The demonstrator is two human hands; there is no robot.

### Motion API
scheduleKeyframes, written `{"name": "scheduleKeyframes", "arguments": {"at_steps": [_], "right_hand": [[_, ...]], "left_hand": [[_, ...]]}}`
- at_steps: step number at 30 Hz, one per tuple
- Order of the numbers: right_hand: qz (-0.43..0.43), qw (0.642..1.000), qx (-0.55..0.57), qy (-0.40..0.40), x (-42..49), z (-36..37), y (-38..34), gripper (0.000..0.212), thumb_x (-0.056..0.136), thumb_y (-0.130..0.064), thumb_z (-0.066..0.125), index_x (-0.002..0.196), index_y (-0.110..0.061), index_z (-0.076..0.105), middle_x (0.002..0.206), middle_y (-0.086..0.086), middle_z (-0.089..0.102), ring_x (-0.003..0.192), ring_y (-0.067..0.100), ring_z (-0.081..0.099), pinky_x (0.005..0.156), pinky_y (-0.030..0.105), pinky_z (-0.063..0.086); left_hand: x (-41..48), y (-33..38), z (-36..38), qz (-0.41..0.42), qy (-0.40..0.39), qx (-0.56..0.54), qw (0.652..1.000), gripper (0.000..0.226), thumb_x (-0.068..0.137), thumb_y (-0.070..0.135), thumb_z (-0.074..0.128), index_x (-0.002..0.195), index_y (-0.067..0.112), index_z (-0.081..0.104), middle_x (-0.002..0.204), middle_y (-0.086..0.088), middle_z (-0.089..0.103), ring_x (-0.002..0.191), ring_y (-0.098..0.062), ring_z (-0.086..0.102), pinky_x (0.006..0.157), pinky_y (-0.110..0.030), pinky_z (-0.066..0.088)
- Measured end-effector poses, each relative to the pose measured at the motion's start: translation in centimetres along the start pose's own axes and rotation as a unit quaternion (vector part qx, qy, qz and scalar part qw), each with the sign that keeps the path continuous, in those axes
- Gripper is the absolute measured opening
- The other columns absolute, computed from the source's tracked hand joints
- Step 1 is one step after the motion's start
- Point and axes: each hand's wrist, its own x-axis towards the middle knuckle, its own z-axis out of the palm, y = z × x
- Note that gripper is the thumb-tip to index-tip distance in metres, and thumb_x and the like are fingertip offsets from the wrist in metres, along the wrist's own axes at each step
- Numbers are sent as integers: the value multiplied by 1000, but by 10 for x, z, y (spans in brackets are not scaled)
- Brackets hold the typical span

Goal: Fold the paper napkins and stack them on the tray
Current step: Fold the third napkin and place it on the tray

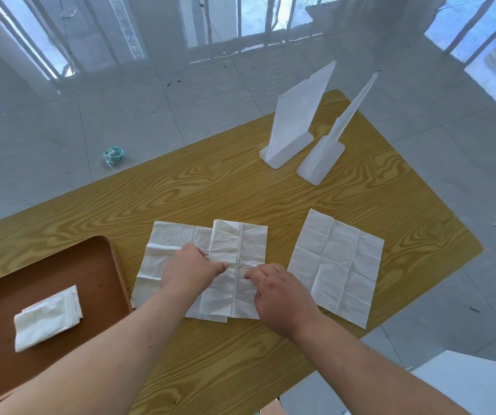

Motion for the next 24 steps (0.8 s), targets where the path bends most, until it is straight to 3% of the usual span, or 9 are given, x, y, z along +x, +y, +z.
{"name": "scheduleKeyframes", "arguments": {"at_steps": [3, 6, 10, 12, 14, 17, 20, 24], "right_hand": [[-2, 1000, -9, 0, -1, 1, -1, 45, 92, -16, 45, 134, -23, 57, 127, -4, 62, 118, 18, 52, 104, 36, 47], [-4, 1000, -19, 5, -1, 2, -1, 44, 92, -17, 46, 133, -23, 57, 127, -5, 62, 118, 17, 51, 104, 36, 47], [-5, 1000, -21, -7, -1, 4, 0, 44, 93, -16, 46, 135, -23, 56, 131, -4, 61, 123, 18, 50, 107, 38, 45], [-5, 1000, -24, -12, 0, 4, -1, 45, 93, -16, 46, 138, -23, 54, 135, -4, 59, 126, 18, 48, 109, 39, 44], [-2, 999, -33, -9, -1, 4, -1, 52, 94, -16, 45, 146, -22, 48, 145, -1, 53, 136, 19, 42, 115, 41, 39], [4, 998, -66, -23, -1, 7, 1, 61, 98, -23, 41, 157, -24, 30, 164, 4, 33, 153, 26, 20, 126, 46, 19], [17, 992, -105, -66, -3, 15, 5, 69, 102, -47, 32, 163, -30, 4, 172, 3, 1, 157, 27, -12, 126, 48, -6], [19, 983, -150, -100, -6, 28, 13, 73, 102, -64, 17, 160, -34, -15, 168, 0, -27, 151, 25, -33, 125, 53, -10]], "left_hand": [[0, 2, 3, 21, 16, 33, 999, 45, 77, 56, 84, 92, 22, 59, 86, 6, 68, 79, -17, 67, 65, -36, 56], [1, 3, 4, 31, 12, 38, 999, 32, 80, 49, 83, 80, 26, 61, 79, 8, 69, 72, -13, 65, 56, -31, 47], [2, 2, 6, 28, 6, 20, 999, 23, 84, 41, 78, 83, 27, 60, 82, 8, 69, 73, -12, 64, 53, -29, 40], [2, 0, 6, 15, 10, 5, 1000, 28, 83, 44, 78, 90, 25, 59, 86, 8, 69, 74, -12, 64, 53, -29, 40], [1, 1, 5, 2, 12, -6, 1000, 47, 80, 56, 81, 100, 22, 55, 91, 7, 66, 79, -13, 65, 54, -30, 41], [0, 1, 5, 21, 21, 26, 999, 69, 72, 68, 83, 112, 20, 54, 106, 4, 63, 99, -20, 65, 71, -34, 51], [-3, -1, 8, 55, 50, 58, 996, 73, 71, 67, 84, 116, 17, 56, 115, 0, 62, 109, -21, 61, 88, -36, 53], [-3, -1, 11, 66, 50, 44, 996, 54, 74, 60, 84, 103, 22, 59, 105, 5, 62, 100, -20, 62, 85, -38, 54]]}}
